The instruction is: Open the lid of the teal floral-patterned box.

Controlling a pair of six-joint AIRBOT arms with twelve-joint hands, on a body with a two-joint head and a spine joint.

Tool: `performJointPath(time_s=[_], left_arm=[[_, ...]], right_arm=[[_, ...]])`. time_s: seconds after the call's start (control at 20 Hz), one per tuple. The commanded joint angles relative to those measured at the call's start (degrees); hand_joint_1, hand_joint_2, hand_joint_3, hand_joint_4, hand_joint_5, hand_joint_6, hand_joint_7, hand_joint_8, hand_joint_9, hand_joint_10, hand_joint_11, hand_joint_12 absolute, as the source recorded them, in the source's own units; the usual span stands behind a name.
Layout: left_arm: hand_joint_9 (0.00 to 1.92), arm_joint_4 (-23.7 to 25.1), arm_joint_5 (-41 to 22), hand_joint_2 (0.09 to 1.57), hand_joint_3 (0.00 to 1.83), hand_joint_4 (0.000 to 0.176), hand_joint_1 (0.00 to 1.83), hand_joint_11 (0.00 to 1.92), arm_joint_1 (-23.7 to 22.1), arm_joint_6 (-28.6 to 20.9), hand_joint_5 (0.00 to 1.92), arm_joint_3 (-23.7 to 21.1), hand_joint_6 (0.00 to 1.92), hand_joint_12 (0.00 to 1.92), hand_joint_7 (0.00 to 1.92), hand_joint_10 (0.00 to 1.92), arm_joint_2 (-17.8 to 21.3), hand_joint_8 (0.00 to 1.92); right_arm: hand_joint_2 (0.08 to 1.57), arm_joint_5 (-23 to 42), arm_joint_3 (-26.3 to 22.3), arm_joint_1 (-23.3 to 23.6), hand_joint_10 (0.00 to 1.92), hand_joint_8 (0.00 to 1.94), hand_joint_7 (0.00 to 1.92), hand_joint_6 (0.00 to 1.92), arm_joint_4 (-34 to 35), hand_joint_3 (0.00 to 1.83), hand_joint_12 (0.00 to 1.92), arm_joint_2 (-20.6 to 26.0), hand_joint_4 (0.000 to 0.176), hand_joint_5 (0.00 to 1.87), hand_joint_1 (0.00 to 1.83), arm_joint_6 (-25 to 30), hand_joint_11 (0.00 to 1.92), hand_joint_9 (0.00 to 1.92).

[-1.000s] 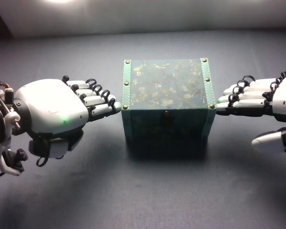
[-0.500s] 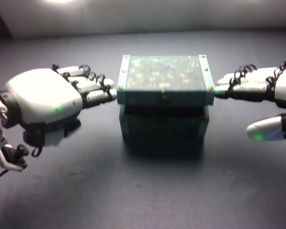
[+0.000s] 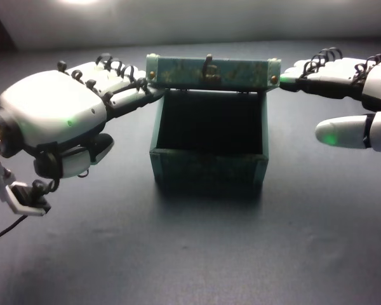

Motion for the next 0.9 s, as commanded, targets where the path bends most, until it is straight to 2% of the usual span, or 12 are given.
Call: performJointPath(time_s=[0.0, 0.05, 0.1, 0.15, 0.2, 0.25, 0.35, 0.45, 0.5, 0.7, 0.8, 0.85], left_arm=[[0.00, -0.60, -9.78, 1.19, 0.78, 0.035, 0.99, 0.00, -0.39, 0.67, 0.00, -0.32, 0.00, 0.12, 0.00, 0.00, -0.20, 0.00], [0.01, -1.44, -10.40, 1.25, 0.73, 0.008, 0.88, 0.00, -0.41, 1.26, 0.01, -0.31, 0.00, 0.08, 0.01, 0.00, -0.20, 0.00], [0.00, -2.17, -10.97, 1.34, 0.62, 0.017, 0.68, 0.00, -0.45, 1.72, 0.00, -0.27, 0.00, 0.02, 0.00, 0.00, -0.20, 0.00], [0.02, -2.76, -11.46, 1.42, 0.46, 0.000, 0.50, 0.03, -0.57, 2.11, 0.04, -0.17, 0.00, 0.02, 0.04, 0.00, -0.24, 0.00], [0.05, -2.92, -11.61, 1.48, 0.33, 0.000, 0.48, 0.06, -0.75, 2.23, 0.06, -0.07, 0.00, 0.03, 0.05, 0.00, -0.34, 0.00], [0.02, -3.00, -11.68, 1.41, 0.40, 0.000, 0.74, 0.02, -1.38, 2.38, 0.07, 0.26, 0.01, 0.02, 0.03, 0.02, -0.72, 0.01], [0.01, -3.00, -11.64, 1.27, 0.72, 0.000, 0.69, 0.01, -2.59, 2.82, 0.06, 0.90, 0.00, 0.03, 0.02, 0.00, -1.60, 0.00], [0.04, -3.96, -11.52, 1.50, 0.24, 0.000, 0.32, 0.05, -4.30, 4.58, 0.07, 1.92, 0.00, 0.08, 0.04, 0.00, -2.95, 0.00], [0.05, -4.41, -11.52, 1.56, 0.14, 0.000, 0.34, 0.05, -4.64, 5.11, 0.06, 2.20, 0.00, 0.18, 0.04, 0.00, -3.23, 0.00], [0.06, -7.48, -12.00, 1.49, 0.06, 0.000, 1.20, 0.04, -5.52, 7.29, 0.09, 3.42, 0.00, 0.23, 0.07, 0.01, -3.60, 0.00], [0.06, -9.39, -12.05, 1.38, 0.01, 0.000, 0.20, 0.01, -5.53, 8.33, 0.08, 4.00, 0.00, 0.23, 0.06, 0.00, -3.60, 0.00], [0.07, -11.04, -11.95, 1.29, 0.00, 0.000, 0.04, 0.00, -5.52, 9.04, 0.08, 4.53, 0.00, 0.27, 0.07, 0.00, -3.66, 0.00]], right_arm=[[1.42, 8.76, 0.31, -0.01, 0.01, 0.01, 0.10, 0.01, 3.54, 0.01, 0.03, -0.13, 0.000, 0.13, 0.00, -0.02, 0.04, 0.05], [1.42, 9.19, 0.68, -0.51, 0.01, 0.01, 0.11, 0.01, 4.84, 0.01, 0.03, -0.21, 0.000, 0.13, 0.00, -0.17, 0.03, 0.06], [1.41, 9.27, 1.04, -0.72, 0.00, 0.00, 0.10, 0.00, 5.62, 0.01, 0.02, -0.33, 0.000, 0.13, 0.00, -0.31, 0.01, 0.04], [1.40, 9.27, 1.58, -0.81, 0.00, 0.00, 0.09, 0.00, 6.19, 0.00, 0.02, -0.54, 0.000, 0.12, 0.00, -0.43, 0.00, 0.03], [1.41, 9.27, 1.94, -0.84, 0.00, 0.00, 0.09, 0.00, 6.45, 0.00, 0.00, -0.70, 0.000, 0.12, 0.00, -0.43, 0.00, 0.01], [1.38, 9.26, 2.53, -0.85, 0.00, 0.00, 0.06, 0.00, 7.16, 0.00, 0.00, -0.95, 0.000, 0.10, 0.00, -0.52, 0.00, 0.00], [1.37, 9.27, 3.24, -0.85, 0.01, 0.00, 0.06, 0.01, 8.70, 0.00, 0.01, -1.04, 0.000, 0.11, 0.00, -1.05, 0.02, 0.02], [1.34, 9.88, 3.69, -0.84, 0.01, 0.01, 0.11, 0.01, 11.04, 0.00, 0.03, -1.00, 0.000, 0.14, 0.00, -2.09, 0.07, 0.08], [1.33, 10.13, 3.73, -0.84, 0.01, 0.01, 0.11, 0.01, 11.51, 0.00, 0.03, -0.99, 0.000, 0.15, 0.00, -2.16, 0.07, 0.09], [1.36, 11.27, 3.26, -0.94, 0.02, 0.02, 0.16, 0.01, 13.05, 0.00, 0.06, -0.94, 0.000, 0.17, 0.00, -2.57, 0.13, 0.14], [1.37, 12.18, 3.00, -1.20, 0.01, 0.01, 0.16, 0.01, 13.98, 0.01, 0.05, -0.93, 0.000, 0.17, 0.00, -2.92, 0.11, 0.12], [1.38, 12.95, 2.93, -1.58, 0.00, 0.01, 0.15, 0.01, 14.87, 0.01, 0.04, -0.78, 0.000, 0.17, 0.00, -2.99, 0.08, 0.10]])
